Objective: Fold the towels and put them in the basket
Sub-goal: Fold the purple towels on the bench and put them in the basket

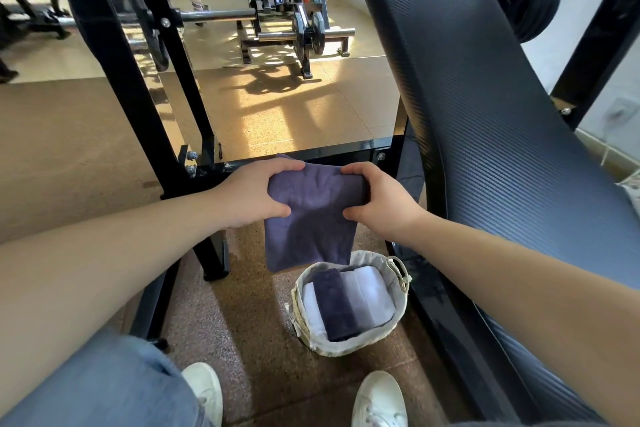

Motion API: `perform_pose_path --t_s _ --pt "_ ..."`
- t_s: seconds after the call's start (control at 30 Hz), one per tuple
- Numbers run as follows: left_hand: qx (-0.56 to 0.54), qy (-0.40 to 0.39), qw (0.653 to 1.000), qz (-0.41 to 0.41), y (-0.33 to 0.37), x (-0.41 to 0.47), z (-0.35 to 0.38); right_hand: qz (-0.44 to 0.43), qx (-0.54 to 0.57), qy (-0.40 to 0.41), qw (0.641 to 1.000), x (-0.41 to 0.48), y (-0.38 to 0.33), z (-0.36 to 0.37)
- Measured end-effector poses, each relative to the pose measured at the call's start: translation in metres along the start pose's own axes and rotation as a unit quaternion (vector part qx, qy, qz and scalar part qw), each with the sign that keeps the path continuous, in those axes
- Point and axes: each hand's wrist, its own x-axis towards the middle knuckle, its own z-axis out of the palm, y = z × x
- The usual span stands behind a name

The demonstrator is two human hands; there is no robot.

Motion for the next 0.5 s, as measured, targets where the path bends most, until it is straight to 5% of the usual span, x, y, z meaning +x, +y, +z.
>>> perform_pose_path --t_s 0.23,0.5 --pt "0.050 0.067 0.996 0.041 -0.0017 -0.0016 0.0041 -0.044 -0.002 0.042 0.998 0.0023 0.0053 -0.0039" --pt "-0.022 0.139 0.990 0.020 -0.0023 0.0000 -0.0017 -0.024 0.080 0.062 0.995 0.0044 0.0056 -0.0041"
